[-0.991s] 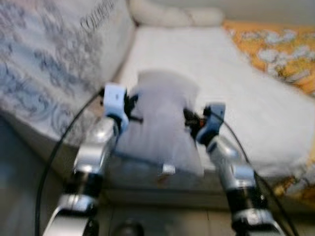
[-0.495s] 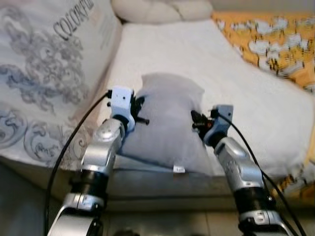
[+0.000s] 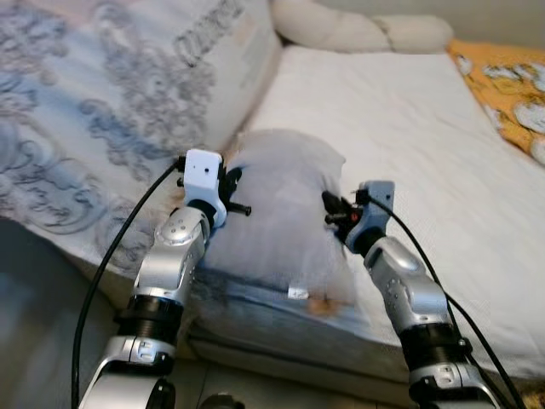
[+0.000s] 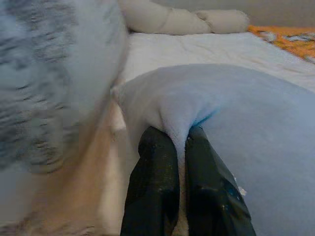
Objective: Clean up the room
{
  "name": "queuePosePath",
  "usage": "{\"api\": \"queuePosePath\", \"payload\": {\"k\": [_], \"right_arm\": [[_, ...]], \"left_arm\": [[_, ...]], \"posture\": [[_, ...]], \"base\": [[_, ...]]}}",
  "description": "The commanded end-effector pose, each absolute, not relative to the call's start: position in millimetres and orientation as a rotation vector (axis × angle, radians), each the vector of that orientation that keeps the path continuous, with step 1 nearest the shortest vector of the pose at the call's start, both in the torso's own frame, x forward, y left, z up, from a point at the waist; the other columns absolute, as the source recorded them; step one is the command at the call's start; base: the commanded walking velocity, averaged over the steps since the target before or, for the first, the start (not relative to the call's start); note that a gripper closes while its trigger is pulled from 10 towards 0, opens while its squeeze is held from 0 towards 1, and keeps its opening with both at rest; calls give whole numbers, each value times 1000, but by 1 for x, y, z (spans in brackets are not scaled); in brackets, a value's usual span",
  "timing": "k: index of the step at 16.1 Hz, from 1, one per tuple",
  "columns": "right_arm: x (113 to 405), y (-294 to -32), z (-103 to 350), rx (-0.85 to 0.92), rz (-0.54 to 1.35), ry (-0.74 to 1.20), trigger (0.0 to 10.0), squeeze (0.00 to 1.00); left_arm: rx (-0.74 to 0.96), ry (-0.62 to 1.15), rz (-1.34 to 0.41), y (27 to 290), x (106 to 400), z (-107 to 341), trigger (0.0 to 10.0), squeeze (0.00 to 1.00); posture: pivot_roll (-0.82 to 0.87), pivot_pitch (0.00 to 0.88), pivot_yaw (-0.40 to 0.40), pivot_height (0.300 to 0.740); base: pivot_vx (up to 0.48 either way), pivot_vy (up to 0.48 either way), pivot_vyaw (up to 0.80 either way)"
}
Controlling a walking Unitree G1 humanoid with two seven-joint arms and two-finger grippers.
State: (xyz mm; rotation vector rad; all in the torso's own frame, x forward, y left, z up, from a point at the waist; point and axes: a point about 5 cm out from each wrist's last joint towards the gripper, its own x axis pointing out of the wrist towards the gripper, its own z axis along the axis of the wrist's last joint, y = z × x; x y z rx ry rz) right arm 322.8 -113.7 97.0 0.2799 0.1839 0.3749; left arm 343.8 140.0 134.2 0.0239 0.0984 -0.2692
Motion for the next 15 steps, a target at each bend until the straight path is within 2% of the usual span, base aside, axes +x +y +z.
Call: {"api": "queuePosePath", "payload": {"k": [1,9,11,15], "right_arm": [[324,-119,100,280,347,159,10000,0],[322,-121,98,301,327,174,10000,0],[322,-123,97,296,319,177,10000,0],[321,-124,97,281,314,170,10000,0]], "left_arm": [[24,47,-245,145,347,146,10000,0],[38,53,-271,141,349,147,10000,0],[38,56,-274,141,349,146,10000,0],[37,62,-276,141,350,144,10000,0]], "posture": [[-18,0,16,740],[-33,0,37,740],[-35,0,37,740],[-37,0,35,740]], "base": [[315,0,0],[322,0,0],[321,0,-800],[322,0,0]]}}
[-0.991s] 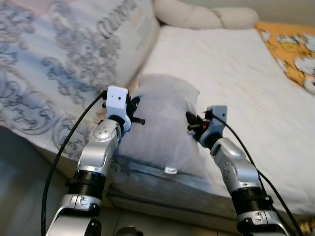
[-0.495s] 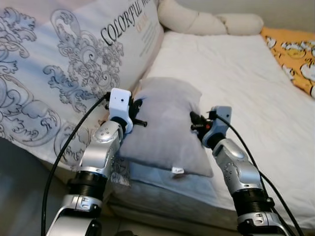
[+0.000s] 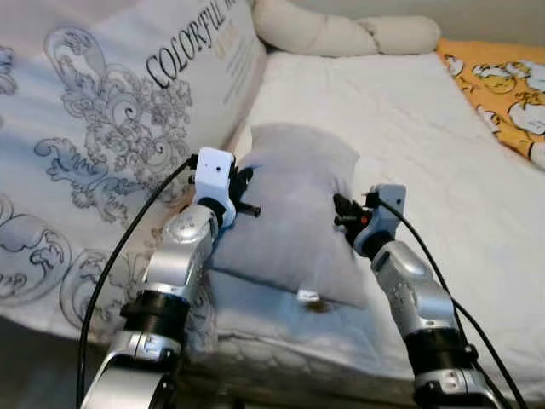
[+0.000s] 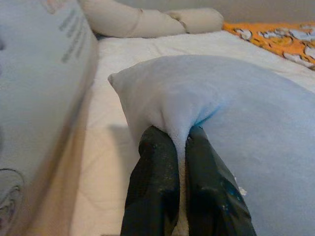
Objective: Clean up the room
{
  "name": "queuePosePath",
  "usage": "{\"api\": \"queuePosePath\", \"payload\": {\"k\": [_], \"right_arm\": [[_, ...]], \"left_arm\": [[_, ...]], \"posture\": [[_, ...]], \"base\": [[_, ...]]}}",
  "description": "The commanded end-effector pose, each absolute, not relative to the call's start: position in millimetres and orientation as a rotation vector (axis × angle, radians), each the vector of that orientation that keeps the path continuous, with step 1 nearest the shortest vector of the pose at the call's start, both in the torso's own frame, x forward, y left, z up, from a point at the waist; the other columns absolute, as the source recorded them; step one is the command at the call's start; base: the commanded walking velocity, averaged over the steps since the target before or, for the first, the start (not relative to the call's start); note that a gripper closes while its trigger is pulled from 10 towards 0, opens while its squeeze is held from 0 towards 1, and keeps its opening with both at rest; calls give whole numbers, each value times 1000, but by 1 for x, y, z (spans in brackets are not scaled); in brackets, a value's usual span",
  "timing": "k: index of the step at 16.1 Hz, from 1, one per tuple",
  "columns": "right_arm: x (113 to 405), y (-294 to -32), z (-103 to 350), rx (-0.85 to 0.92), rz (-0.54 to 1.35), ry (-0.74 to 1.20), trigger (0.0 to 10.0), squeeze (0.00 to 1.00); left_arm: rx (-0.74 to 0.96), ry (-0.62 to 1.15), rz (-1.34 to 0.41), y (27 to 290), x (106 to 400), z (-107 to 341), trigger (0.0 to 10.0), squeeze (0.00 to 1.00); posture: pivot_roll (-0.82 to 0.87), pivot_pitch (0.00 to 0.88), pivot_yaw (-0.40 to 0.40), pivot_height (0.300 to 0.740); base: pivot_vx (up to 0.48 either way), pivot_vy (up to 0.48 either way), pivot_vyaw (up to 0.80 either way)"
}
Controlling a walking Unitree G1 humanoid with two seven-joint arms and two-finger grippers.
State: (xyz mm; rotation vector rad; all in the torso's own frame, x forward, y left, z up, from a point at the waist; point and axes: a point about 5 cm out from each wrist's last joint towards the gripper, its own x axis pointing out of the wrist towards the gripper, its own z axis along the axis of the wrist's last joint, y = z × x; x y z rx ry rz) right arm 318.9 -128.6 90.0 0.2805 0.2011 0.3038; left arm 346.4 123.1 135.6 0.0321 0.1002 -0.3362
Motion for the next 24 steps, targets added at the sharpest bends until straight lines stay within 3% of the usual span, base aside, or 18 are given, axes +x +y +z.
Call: {"api": "queuePosePath", "payload": {"k": [1,4,5,8,13,15,18,24], "right_arm": [[321,-124,97,279,314,172,10000,0],[320,-123,96,293,318,182,10000,0],[319,-124,97,316,328,165,10000,1000],[319,-143,88,272,198,164,10000,1000],[312,-158,84,236,169,156,10000,1000],[310,-157,95,256,278,94,10000,1000],[294,-150,118,148,646,46,10000,1000],[284,-158,118,56,805,94,10000,1000]], "left_arm": [[37,63,-277,141,350,144,10000,0],[39,68,-279,141,350,143,10000,0],[56,80,-279,141,351,142,10000,0],[143,96,-289,138,353,135,10000,0],[244,106,-312,140,361,131,10000,0],[308,104,-282,150,367,133,10000,0],[420,69,-217,181,376,148,10000,0],[538,83,-167,208,379,152,10000,0]], "posture": [[-38,0,36,740],[-41,0,38,740],[-43,0,39,740],[-51,0,45,740],[-69,0,59,740],[-78,0,69,740],[-87,0,78,740],[-75,0,64,740]], "base": [[319,0,0],[321,0,0],[266,0,0],[0,0,0],[0,0,0],[0,0,0],[0,0,0],[0,0,0]]}}
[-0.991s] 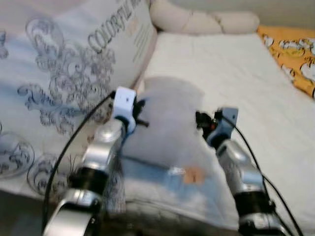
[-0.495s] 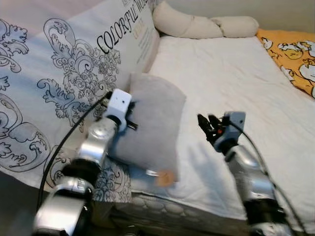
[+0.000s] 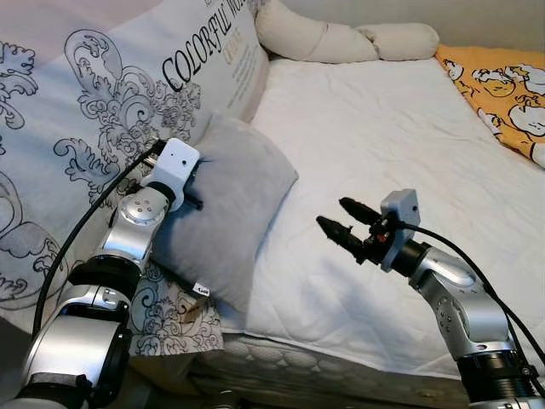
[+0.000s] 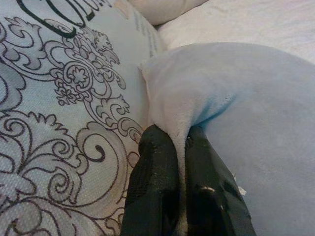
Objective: Clean up the room
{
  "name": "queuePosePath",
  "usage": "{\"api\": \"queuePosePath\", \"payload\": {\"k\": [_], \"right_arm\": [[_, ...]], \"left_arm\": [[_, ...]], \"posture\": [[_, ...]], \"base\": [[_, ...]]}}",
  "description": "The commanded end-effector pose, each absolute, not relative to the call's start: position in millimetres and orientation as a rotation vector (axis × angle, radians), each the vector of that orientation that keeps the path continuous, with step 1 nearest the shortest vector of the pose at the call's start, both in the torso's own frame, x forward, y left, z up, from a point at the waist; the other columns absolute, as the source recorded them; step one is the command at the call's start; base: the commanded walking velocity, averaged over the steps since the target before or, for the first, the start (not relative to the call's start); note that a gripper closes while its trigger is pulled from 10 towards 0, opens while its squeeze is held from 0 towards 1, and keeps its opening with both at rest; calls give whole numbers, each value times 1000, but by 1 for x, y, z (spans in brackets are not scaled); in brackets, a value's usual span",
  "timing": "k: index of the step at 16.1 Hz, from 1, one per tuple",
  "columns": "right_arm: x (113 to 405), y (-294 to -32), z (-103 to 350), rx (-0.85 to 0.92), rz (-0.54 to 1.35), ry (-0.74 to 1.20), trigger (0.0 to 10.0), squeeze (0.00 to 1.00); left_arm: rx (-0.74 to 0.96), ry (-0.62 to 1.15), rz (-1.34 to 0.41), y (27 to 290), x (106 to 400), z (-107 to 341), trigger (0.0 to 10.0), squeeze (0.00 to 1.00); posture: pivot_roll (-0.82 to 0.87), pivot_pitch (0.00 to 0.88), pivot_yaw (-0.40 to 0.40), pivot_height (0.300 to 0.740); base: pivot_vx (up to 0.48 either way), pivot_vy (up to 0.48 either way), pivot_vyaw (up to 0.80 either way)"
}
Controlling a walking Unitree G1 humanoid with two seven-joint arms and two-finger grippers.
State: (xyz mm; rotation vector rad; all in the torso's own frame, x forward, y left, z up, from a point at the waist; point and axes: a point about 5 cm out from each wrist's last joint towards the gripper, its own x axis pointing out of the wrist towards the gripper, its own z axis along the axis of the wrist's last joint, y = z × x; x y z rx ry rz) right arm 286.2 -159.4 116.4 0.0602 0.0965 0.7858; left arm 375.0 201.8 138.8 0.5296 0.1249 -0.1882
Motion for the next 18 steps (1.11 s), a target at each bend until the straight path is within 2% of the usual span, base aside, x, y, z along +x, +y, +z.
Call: {"api": "queuePosePath", "payload": {"k": [1,3,6,7,8,9,11,13,14,15,16,18], "right_arm": [[283,-158,120,36,807,85,10000,1000],[284,-158,120,42,809,69,10000,1000],[282,-158,121,78,820,46,10000,1000],[280,-158,119,82,827,53,10000,1000],[279,-157,119,89,833,53,10000,1000],[276,-155,118,103,836,47,10000,1000],[271,-154,115,122,800,43,10000,1000],[271,-158,110,91,685,34,10000,1000],[277,-159,108,60,598,28,10000,1000],[281,-158,110,105,549,23,10000,1000],[287,-161,112,161,446,10,10000,1000],[290,-163,112,188,386,10,10000,1000]], "left_arm": [[579,135,-101,214,376,143,10000,0],[575,151,-17,218,370,135,10000,0],[521,136,-32,208,364,129,10000,0],[465,115,-66,201,361,128,10000,302],[428,97,-88,198,359,128,10000,302],[360,38,-126,193,355,132,10000,1000],[220,-81,-187,185,343,148,10000,1000],[87,-89,-204,180,329,155,10000,1000],[87,-90,-215,176,319,156,10000,1000],[98,-101,-237,172,312,156,10000,1000],[83,-112,-233,169,305,157,10000,1000],[66,-118,-225,167,301,158,10000,1000]], "posture": [[-79,0,69,740],[-79,0,68,740],[-72,0,60,740],[-68,0,55,740],[-65,0,50,740],[-63,0,46,740],[-56,0,37,740],[-56,0,37,740],[-54,0,35,740],[-54,0,35,740],[-30,0,2,740],[-30,0,2,740]], "base": [[0,0,0],[0,0,0],[0,0,0],[0,0,0],[0,0,0],[0,0,0],[0,0,0],[0,0,0],[0,0,0],[0,0,0],[0,0,0],[0,0,0]]}}
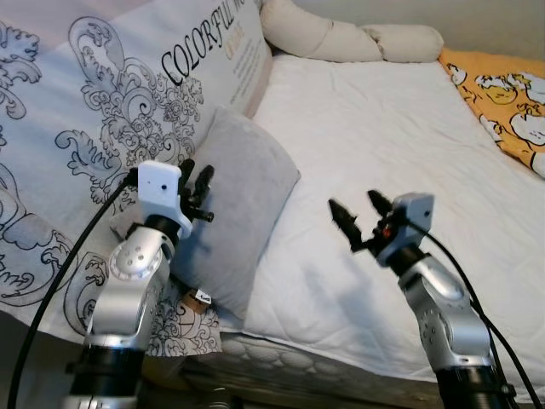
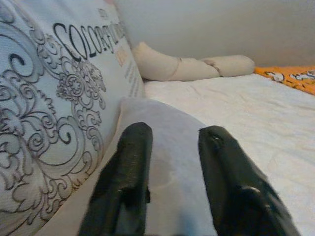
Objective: Clean up the room
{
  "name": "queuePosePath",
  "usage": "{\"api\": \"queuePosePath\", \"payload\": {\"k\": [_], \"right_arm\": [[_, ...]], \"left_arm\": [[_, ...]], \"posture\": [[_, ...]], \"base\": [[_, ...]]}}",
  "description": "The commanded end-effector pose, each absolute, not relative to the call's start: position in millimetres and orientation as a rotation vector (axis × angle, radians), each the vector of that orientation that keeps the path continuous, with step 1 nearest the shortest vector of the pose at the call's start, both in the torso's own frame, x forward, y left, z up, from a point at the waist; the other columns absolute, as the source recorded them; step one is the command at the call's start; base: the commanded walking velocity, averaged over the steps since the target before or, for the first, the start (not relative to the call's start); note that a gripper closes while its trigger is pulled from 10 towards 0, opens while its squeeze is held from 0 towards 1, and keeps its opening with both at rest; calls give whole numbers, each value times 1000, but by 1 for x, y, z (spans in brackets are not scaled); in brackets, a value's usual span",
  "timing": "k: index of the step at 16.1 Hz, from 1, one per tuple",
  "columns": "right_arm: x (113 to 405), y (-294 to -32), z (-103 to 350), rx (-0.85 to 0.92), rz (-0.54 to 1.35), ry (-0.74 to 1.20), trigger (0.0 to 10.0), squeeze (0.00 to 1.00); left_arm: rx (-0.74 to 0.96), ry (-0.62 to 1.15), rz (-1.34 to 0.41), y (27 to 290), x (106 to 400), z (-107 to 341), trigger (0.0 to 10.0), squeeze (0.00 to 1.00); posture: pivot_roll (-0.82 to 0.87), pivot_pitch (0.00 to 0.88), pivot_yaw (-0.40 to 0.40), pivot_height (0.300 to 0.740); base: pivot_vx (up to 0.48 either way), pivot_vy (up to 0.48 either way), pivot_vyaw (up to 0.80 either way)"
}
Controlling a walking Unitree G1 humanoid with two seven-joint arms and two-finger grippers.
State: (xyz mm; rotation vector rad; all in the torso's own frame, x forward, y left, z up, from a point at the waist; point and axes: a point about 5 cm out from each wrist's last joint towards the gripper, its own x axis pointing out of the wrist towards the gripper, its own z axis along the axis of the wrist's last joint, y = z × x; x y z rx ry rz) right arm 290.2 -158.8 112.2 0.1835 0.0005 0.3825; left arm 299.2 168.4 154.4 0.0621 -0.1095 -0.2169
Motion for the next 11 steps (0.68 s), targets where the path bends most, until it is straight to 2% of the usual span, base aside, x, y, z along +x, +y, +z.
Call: {"api": "queuePosePath", "payload": {"k": [1,3,7,9,11], "right_arm": [[293,-161,109,210,315,18,10000,1000],[296,-154,108,212,267,10,10000,1000],[302,-148,105,155,208,10,10000,1000],[301,-148,96,8,223,51,10000,1000],[299,-147,93,-14,234,69,10000,1000]], "left_arm": [[65,-104,-196,168,296,155,10000,1000],[81,-72,-188,171,295,153,10000,1000],[187,37,-105,193,294,139,10000,1000],[183,47,-84,196,294,137,10000,1000],[193,57,-91,192,292,135,10000,1000]], "posture": [[-7,0,-26,740],[-11,0,-22,740],[4,0,-31,740],[-7,0,-22,740],[-22,0,-9,740]], "base": [[0,0,0],[0,-122,0],[0,-275,0],[0,-296,0],[0,-298,0]]}}
